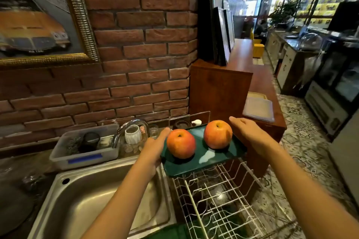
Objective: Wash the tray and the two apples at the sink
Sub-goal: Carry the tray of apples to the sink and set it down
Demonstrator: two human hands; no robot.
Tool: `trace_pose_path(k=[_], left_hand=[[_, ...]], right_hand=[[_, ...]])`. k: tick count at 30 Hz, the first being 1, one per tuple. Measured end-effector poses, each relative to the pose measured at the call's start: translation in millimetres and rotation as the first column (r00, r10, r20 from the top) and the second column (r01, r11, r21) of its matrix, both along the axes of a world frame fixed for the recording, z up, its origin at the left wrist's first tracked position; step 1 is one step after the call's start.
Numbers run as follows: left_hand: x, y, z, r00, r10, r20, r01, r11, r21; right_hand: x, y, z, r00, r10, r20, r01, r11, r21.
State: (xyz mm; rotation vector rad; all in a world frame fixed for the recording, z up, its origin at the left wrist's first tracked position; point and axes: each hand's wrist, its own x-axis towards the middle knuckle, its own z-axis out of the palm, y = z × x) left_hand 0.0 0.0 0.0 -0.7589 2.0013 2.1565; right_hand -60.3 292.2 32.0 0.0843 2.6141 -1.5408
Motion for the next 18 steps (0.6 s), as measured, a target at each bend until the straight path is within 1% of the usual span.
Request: trace_pose_path(k=[1,4,7,10,13,18], left_hand=[[-2,4,0,1.0,0.012,0.012,-0.012,1.0,0.008],[-3,12,0,0.998,0.046,0.048,-0.047,0.999,0.021],[-4,19,-4,0.995,0.071,0.064,-0.069,0.997,-0.03],[-7,18,-7,0.992,0.08,0.098,-0.077,0.996,-0.034],[-7,16,-7,0.988,0.103,0.117,-0.105,0.994,0.012],[-8,16,-9,0.985,0.127,0.119,-0.136,0.988,0.074]], right_hand=[[-2,2,-2,0.999,0.012,0.043,-0.011,0.999,-0.042],[-10,5,-9,0.982,0.042,0.183,-0.023,0.995,-0.102],[-17,3,-15,0.962,0.054,0.268,-0.028,0.995,-0.099],[-26,3,-16,0.945,0.054,0.322,-0.024,0.995,-0.094],[-33,2,-14,0.925,0.087,0.369,-0.043,0.991,-0.125],[-37,3,-15,0.918,0.111,0.38,-0.066,0.989,-0.129]])
